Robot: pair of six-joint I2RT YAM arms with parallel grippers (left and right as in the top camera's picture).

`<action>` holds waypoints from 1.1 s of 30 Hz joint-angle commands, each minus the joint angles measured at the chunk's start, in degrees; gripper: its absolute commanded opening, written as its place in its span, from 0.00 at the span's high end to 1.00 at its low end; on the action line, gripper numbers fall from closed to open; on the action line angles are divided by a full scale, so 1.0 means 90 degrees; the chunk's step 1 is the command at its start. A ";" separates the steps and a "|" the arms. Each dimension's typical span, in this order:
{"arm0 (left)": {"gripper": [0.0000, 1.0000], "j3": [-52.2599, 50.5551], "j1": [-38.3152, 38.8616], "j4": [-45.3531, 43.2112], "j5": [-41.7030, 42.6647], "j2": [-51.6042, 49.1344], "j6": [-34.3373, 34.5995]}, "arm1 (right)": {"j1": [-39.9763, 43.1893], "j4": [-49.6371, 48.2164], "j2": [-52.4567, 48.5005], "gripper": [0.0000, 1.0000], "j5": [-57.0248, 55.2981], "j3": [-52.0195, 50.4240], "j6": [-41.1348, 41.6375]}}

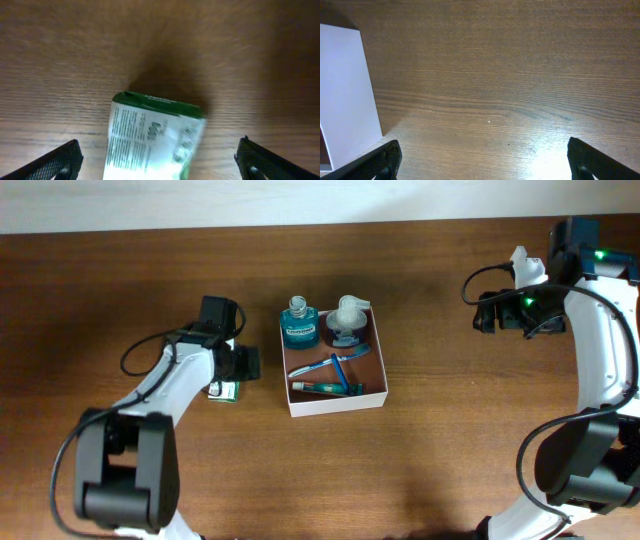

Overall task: Pack container
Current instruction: 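Lower the left gripper and grasp the green soap box, then carry the soap box right and lower it into the pink box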

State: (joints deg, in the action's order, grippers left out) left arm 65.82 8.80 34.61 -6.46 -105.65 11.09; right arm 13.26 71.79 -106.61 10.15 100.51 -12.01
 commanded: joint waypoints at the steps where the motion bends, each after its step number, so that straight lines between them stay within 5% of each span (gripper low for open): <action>1: 0.01 -0.0036 -0.0080 -0.0044 0.0032 -0.0418 -0.0342 | 0.0036 0.0000 0.0136 0.02 -0.0036 0.0070 0.0036; 4: 0.10 -0.0036 -0.0080 -0.0049 0.0073 -0.0454 -0.0342 | 0.0036 -0.0002 0.0136 0.02 -0.0036 0.0070 0.0036; 7: 0.47 -0.0034 -0.0080 -0.0046 0.0073 -0.0452 -0.0340 | 0.0036 0.0000 0.0136 0.02 -0.0036 0.0070 0.0036; 11: 0.74 -0.0034 -0.0080 -0.0036 0.0075 -0.0449 -0.0340 | 0.0036 -0.0002 0.0136 0.02 -0.0036 0.0070 0.0034; 17: 0.82 0.0034 -0.0080 0.0022 0.0075 -0.0437 -0.0340 | 0.0036 0.0000 0.0136 0.02 -0.0036 0.0070 0.0036; 20: 0.94 0.0253 -0.0080 0.0420 0.0073 -0.0362 -0.0340 | 0.0036 0.0000 0.0136 0.01 -0.0036 0.0070 0.0036; 26: 0.95 0.1343 -0.0066 0.1552 0.0187 0.0355 -0.0340 | 0.0036 -0.0002 0.0136 0.01 -0.0036 0.0070 0.0036; 33: 0.94 0.1899 0.0248 0.1426 0.1773 0.1583 -0.0340 | 0.0036 -0.0002 0.0136 0.01 -0.0036 0.0070 0.0036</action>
State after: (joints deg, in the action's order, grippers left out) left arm 80.64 8.95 48.51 0.82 -98.39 8.56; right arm 13.26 71.79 -106.61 10.15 100.51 -11.99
